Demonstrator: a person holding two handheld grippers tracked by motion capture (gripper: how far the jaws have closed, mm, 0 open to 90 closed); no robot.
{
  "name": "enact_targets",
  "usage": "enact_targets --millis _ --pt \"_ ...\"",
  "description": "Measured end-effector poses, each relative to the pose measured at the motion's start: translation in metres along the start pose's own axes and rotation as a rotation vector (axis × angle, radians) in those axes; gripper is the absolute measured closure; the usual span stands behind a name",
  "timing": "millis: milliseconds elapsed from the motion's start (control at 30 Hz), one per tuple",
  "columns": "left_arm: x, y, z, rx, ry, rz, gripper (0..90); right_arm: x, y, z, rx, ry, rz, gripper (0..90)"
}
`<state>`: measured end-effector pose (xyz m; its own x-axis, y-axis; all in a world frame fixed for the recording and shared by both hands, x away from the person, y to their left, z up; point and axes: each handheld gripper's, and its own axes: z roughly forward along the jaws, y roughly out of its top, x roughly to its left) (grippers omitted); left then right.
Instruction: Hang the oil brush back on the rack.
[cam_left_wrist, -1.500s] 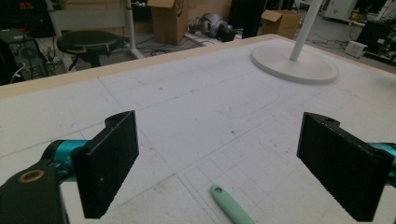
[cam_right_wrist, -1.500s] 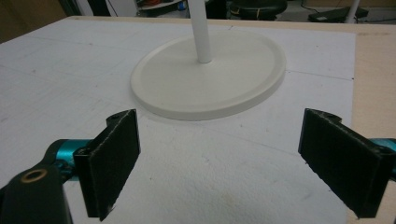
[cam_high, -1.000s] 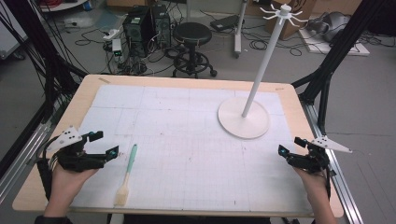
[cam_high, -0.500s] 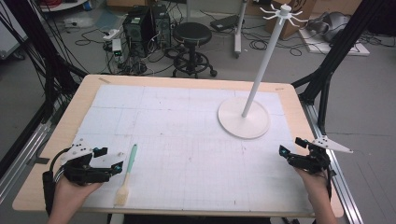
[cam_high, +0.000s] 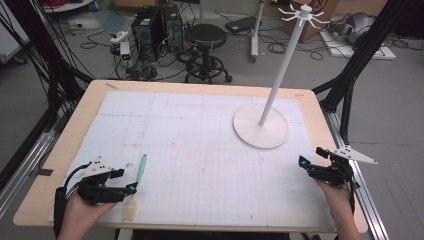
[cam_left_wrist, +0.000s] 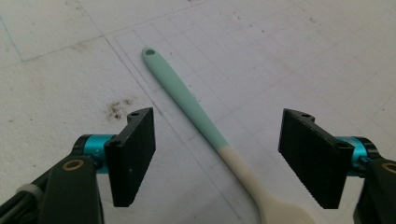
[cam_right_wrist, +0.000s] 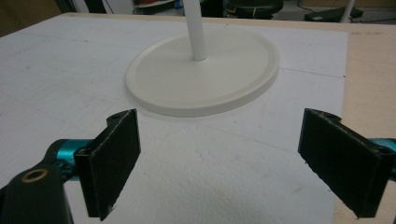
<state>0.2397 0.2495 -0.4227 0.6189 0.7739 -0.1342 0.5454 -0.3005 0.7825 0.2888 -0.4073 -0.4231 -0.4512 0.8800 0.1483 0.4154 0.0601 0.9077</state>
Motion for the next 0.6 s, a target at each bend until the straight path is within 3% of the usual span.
enact_targets --millis 367,600 --pt "-0.011 0.0 0.02 0.094 0.042 0.006 44.1 -0.001 0.0 0.0 -0.001 -0.001 -0.001 11.7" --pt "-0.014 0.0 0.022 0.12 0.059 0.005 54.8 -0.001 0.0 -0.001 -0.001 -0.001 0.002 11.8"
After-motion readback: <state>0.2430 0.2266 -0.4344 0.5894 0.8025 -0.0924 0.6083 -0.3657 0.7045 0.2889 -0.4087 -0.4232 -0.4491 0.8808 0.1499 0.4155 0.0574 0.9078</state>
